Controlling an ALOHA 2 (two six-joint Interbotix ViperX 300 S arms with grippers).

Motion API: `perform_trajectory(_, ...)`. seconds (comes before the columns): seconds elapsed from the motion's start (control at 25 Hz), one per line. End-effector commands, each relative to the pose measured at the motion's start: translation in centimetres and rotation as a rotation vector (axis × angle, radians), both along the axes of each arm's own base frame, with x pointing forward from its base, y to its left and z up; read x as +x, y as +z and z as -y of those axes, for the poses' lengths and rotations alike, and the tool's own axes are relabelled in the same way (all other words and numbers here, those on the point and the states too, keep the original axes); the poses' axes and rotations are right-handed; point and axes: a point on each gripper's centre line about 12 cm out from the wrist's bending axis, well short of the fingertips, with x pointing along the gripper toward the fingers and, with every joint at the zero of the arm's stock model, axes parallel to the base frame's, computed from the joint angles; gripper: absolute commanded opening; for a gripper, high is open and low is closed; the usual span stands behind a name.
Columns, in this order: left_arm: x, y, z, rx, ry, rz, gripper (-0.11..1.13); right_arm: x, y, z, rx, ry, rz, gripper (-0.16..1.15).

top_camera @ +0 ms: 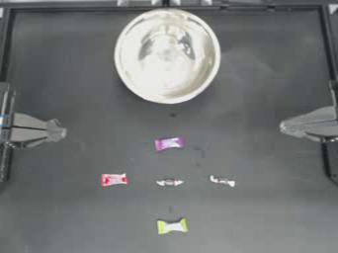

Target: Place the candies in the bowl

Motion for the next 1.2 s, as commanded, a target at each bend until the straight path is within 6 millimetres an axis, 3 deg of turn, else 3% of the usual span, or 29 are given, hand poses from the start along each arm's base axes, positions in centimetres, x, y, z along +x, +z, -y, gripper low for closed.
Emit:
perform_trajectory(0.04,0.3,1.1,0.0,-0.001,0.002,0.011,0.03,0.2,0.9,-0.1,0.008,0.007,0.028,-0.06)
perform_trajectory(0.4,0.2,1.2,0.0,0.002,0.003,-0.005,0.14,0.1,0.9,-0.3,-0.006,0.015,0.029,0.15)
perform_trajectory(0.48,0.2,1.3,0.0,0.003,0.003,-0.008,0.31,0.2,1.0,-0.3,-0.013,0.016,0.031,0.30)
perform_trajectory(0.64,0.3,1.6,0.0,0.002,0.003,-0.028,0.98,0.1,0.9,-0.4,-0.031,0.022,0.029,0.85)
perform_trajectory(0.68,0.3,1.5,0.0,0.006,0.003,-0.038,1.09,0.1,0.9,-0.4,-0.030,0.021,0.029,0.99)
perform_trajectory(0.72,0.3,1.5,0.0,0.006,0.003,-0.048,1.11,0.1,0.9,-0.4,-0.031,0.023,0.028,1.09)
perform_trajectory(0.84,0.4,1.6,0.0,0.008,0.003,-0.074,0.97,0.1,0.9,-0.4,-0.031,0.022,0.028,0.99)
perform_trajectory(1.04,0.5,2.1,0.0,0.009,0.002,-0.138,1.04,0.2,0.8,-0.4,-0.027,0.020,0.020,0.99)
perform_trajectory(1.2,0.9,2.7,-0.4,-0.003,0.018,-0.275,1.03,0.2,0.8,-0.4,-0.018,0.018,0.008,0.99)
